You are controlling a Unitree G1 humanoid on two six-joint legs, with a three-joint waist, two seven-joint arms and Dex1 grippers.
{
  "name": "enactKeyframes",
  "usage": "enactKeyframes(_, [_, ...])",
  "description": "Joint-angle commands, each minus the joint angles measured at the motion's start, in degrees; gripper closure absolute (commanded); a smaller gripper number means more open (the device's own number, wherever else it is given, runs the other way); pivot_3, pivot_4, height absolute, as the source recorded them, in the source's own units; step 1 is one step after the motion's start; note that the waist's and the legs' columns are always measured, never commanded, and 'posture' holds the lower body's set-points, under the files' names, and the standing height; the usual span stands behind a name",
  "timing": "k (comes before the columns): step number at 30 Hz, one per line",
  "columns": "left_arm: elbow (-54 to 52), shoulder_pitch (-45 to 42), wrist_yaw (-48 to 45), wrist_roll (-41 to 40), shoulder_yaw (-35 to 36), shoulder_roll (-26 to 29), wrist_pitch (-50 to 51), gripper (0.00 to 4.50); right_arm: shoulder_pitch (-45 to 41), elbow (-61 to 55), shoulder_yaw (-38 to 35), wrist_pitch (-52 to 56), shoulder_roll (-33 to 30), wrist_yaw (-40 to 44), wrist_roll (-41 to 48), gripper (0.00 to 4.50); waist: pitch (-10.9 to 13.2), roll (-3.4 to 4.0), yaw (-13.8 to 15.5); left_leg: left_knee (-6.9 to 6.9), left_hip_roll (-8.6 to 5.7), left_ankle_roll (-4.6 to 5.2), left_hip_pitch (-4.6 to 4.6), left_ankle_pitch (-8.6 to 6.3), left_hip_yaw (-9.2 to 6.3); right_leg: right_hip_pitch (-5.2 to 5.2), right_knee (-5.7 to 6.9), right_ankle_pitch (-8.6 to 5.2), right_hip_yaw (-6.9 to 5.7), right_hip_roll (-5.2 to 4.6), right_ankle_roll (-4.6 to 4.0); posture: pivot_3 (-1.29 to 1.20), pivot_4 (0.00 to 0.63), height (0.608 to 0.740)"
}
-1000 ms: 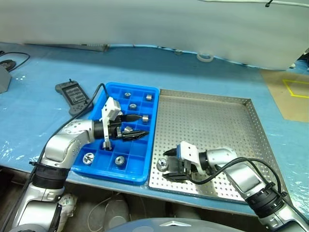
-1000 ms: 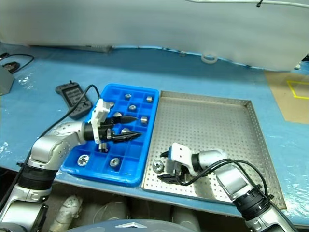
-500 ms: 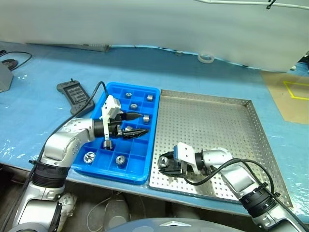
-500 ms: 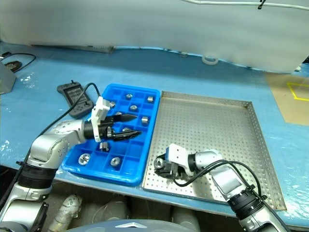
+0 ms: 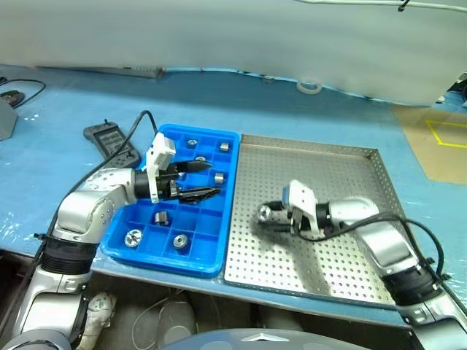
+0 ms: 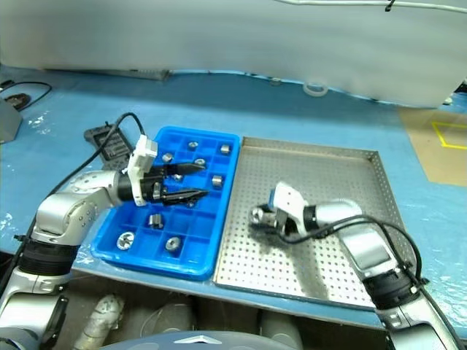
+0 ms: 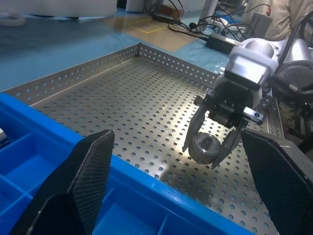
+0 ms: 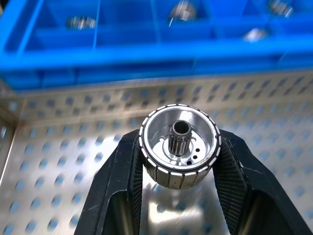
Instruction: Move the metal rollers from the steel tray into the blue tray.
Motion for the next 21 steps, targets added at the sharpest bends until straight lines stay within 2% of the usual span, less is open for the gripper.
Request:
enactKeyframes(1, [0.1, 0.4, 0.0, 0.6, 2.9, 1.7, -2.2, 0.16, -3.5, -2.1, 1.6, -0.7, 2.2, 0.9, 1.4, 2.88, 0.0, -0.04, 0.2, -0.03, 0.02, -0.11, -0.04, 0.07, 0.00, -0.05, 0.02, 0.00, -0.04, 0.01, 0.00, 0.04, 0.150, 0.740])
enactKeyframes(10, [-12.0, 14.4, 0.5, -2.9, 10.8, 9.4, 0.5, 0.16, -10.1, 7.8, 8.2, -6.8, 7.6, 6.6, -0.4, 2.88, 0.1, -0.15, 1.7, -0.03, -0.03, -0.28, -0.27, -0.11, -0.05, -0.17, 0.01, -0.06, -0.20, -0.06, -0.11, 0.22, 0.150, 0.740])
enactKeyframes(17, [-19.4, 19.2, 8.8, -6.2, 15.5, 8.8, 4.7, 0.16, -14.6, 17.1, 10.9, -13.9, 12.9, 8.9, -3.1, 2.88, 0.1, -0.08, 5.4, -0.02, 0.04, -0.33, -0.19, -0.09, -0.11, -0.13, 0.17, -0.08, -0.33, -0.08, -0.13, 0.32, 0.150, 0.740])
enactKeyframes(21, [-22.5, 21.3, 11.8, -7.8, 17.0, 8.9, 6.4, 0.16, -14.4, 18.5, 11.4, -15.9, 12.8, 10.7, -3.7, 2.88, 0.2, -0.09, 6.8, -0.01, -0.03, -0.39, -0.20, -0.06, -0.11, -0.12, 0.16, -0.08, -0.31, -0.15, -0.13, 0.34, 0.150, 0.740])
